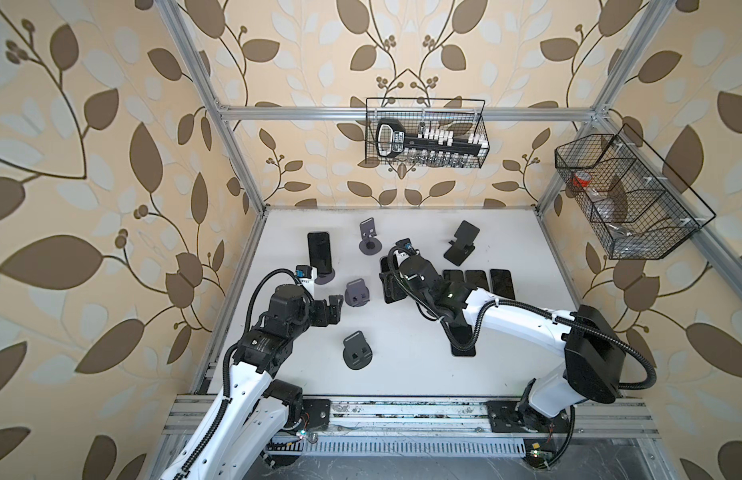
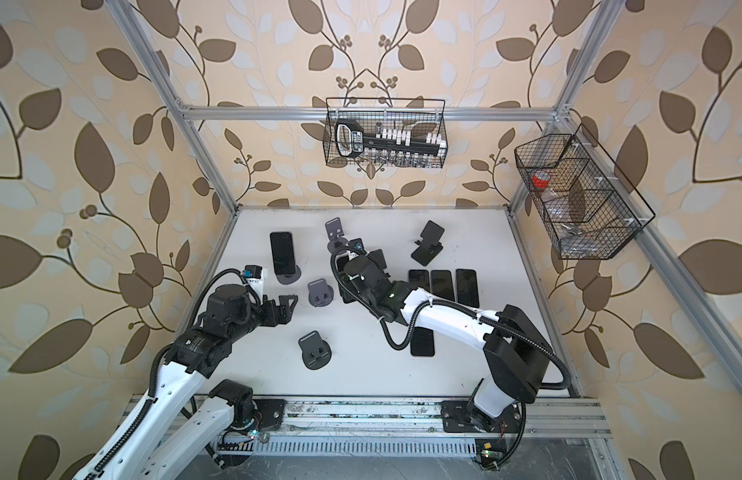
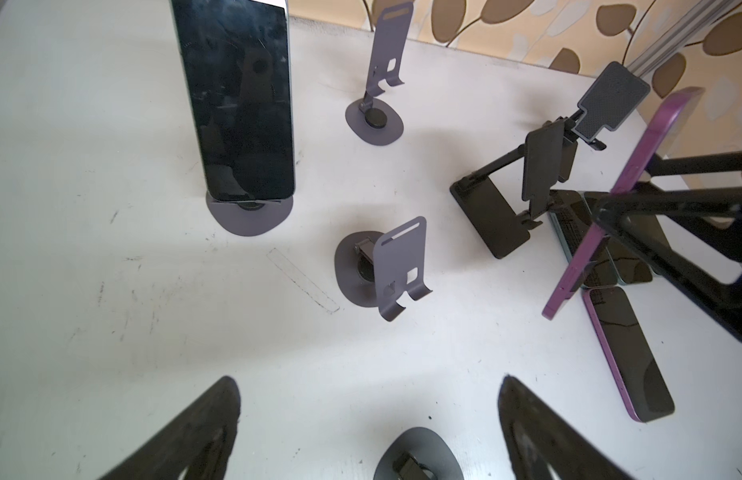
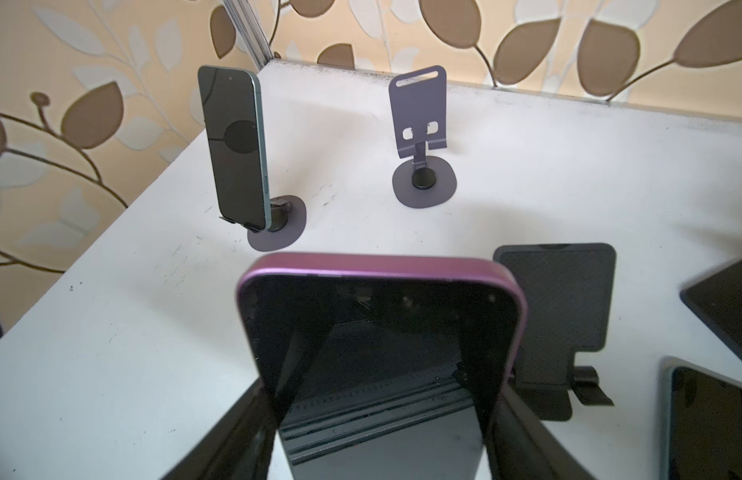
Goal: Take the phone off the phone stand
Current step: 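Move the held phone over the flat phones while left arm swings forward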
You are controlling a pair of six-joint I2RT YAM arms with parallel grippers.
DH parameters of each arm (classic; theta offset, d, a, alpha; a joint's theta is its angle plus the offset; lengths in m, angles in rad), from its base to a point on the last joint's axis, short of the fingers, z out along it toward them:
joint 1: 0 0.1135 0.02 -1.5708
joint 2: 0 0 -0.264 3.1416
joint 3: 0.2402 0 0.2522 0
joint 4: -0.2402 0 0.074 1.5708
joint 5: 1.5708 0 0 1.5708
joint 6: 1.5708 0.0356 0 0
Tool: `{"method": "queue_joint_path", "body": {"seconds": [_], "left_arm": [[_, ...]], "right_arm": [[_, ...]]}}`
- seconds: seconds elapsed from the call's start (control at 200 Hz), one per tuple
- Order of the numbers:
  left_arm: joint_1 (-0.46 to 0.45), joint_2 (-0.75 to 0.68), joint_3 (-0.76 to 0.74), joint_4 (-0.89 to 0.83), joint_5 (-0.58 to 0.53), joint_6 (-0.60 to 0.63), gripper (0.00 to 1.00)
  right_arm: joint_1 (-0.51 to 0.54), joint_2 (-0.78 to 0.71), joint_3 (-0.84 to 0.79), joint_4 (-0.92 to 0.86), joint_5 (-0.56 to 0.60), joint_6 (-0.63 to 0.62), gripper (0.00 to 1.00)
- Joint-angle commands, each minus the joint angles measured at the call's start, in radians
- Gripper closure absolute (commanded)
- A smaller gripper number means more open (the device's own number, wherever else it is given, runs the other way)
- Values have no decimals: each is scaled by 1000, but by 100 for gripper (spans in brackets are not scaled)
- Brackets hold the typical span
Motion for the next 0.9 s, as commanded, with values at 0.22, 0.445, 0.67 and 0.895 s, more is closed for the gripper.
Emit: {"method": "queue_joint_path", "body": {"seconds": [0.22, 0.445, 0.67, 0.895], "left_arm": [[1, 161, 83, 130, 202, -40, 5], [-43, 249, 112, 196, 256, -38, 5], [-176, 324, 140, 232, 254, -22, 5], [-316, 412, 168, 304, 277, -22, 5]], "right_arm": [[-24, -168, -120, -88, 26, 29, 35], [-54, -256, -166, -181, 43, 10, 35], [-81, -355, -221, -295, 62, 20, 35], [-161, -457, -283, -419, 33, 33, 35]]}}
